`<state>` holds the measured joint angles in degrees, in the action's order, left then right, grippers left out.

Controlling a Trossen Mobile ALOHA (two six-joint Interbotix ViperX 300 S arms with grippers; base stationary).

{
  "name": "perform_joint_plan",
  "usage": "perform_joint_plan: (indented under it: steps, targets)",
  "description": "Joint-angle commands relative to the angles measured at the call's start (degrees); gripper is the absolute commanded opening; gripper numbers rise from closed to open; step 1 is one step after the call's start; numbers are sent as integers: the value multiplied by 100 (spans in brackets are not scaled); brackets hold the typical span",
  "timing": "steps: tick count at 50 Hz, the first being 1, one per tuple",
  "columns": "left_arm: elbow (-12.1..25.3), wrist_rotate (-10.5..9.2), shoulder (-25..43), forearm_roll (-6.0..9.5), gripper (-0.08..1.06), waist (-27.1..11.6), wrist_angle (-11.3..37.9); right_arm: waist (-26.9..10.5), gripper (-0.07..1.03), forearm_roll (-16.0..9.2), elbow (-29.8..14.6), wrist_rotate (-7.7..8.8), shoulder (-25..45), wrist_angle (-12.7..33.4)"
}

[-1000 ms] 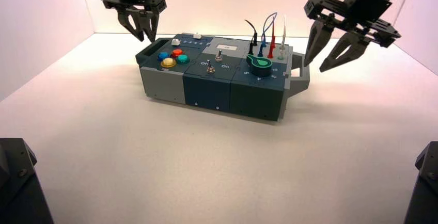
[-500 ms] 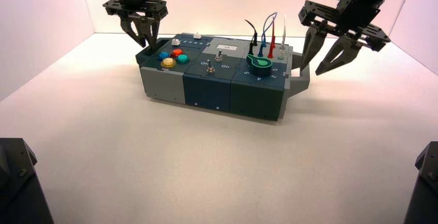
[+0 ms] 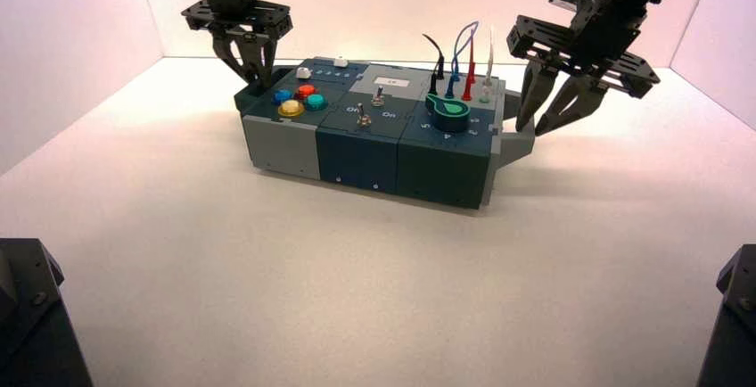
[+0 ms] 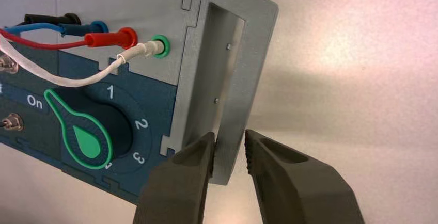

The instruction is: Move the top slider to position 2.

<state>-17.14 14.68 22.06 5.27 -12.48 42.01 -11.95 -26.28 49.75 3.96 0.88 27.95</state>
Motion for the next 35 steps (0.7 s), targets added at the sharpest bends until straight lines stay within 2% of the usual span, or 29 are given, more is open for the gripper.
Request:
perform_joint_plan:
  steps: [1, 8, 11, 13, 15, 35]
  targets:
    - [149, 35, -97, -18, 19, 44, -35, 26, 27, 18, -105, 9, -70, -35]
    - [149, 62, -53, -18, 4, 44, -35, 26, 20, 18, -97, 9, -53, -35]
    - [141, 62, -35, -26, -2, 44, -35, 18, 11, 18, -97, 9, -35, -26]
    - [141, 62, -26, -18, -3, 44, -35, 18, 0, 9, -97, 9, -26, -35]
    - [123, 62, -18, -18, -3, 35, -35, 18, -4, 18, -97, 9, -18, -35]
    - [-176, 62, -44, -26, -3, 44, 167, 18, -2, 18, -70, 9, 123, 272]
